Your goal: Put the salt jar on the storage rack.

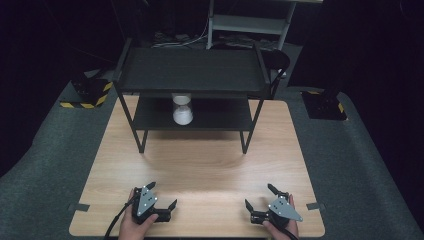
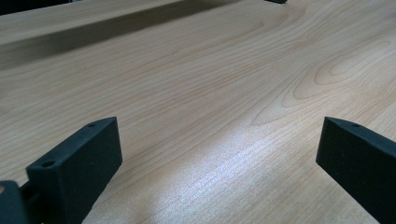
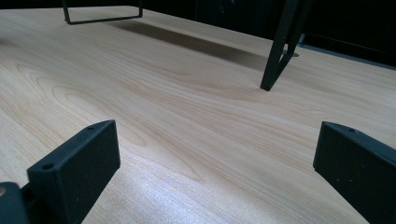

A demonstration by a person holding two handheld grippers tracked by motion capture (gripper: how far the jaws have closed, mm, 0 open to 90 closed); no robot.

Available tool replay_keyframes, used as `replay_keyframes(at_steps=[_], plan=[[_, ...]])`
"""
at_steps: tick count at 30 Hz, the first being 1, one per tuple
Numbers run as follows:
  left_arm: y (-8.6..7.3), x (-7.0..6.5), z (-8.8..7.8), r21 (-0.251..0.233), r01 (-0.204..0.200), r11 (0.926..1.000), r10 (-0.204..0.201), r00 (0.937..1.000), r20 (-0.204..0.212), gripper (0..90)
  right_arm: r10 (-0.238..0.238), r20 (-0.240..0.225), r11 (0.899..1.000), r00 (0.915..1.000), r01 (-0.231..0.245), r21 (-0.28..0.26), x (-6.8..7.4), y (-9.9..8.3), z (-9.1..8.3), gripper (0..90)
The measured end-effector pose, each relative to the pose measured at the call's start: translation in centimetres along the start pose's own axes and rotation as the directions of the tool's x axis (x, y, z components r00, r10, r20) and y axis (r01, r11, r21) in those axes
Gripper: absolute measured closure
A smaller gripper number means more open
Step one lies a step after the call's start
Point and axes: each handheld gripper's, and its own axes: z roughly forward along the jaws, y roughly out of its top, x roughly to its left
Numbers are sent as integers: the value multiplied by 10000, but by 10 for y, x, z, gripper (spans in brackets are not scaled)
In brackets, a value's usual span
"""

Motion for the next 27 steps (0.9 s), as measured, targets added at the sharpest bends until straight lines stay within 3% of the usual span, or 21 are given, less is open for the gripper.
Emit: replay_keyframes(at_steps=[27], plan=[[3, 2, 1, 153, -383, 9992, 378, 9989, 270, 5, -47, -130, 9999, 9999, 45, -113, -2, -2, -2, 8]])
